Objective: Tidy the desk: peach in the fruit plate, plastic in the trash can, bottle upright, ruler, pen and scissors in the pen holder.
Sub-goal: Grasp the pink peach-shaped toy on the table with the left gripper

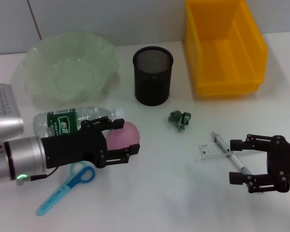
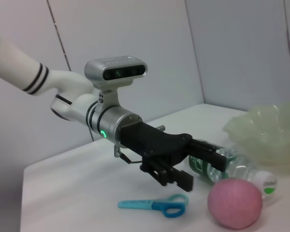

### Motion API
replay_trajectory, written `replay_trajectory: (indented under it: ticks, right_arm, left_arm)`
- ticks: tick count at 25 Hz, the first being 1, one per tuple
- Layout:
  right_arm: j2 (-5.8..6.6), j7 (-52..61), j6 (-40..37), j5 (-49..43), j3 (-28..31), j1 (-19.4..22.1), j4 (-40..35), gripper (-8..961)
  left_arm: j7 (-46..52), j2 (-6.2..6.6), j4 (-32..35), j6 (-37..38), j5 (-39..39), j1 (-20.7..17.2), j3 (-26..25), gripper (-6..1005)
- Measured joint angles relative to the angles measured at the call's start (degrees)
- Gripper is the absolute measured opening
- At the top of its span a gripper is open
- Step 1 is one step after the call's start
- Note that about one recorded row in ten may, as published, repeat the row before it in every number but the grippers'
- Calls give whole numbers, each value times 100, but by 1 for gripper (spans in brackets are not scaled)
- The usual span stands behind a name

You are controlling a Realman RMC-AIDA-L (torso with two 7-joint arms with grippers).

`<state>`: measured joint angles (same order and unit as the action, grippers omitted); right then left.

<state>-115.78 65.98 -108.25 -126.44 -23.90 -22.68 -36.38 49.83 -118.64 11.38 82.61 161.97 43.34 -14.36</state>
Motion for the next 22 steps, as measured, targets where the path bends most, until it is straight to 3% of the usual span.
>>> replay_trajectory:
  ticks: [9,22]
  right_arm:
    - [-30,37,6,-3,0,14,3,834]
    - [-76,58,-16,-3,0,45,9,834]
  left_arm:
    - [-778,-10,-772,-1729,-3,46,-6,811]
    - [-1107,16,-1070,-2129,5,37,-79,810]
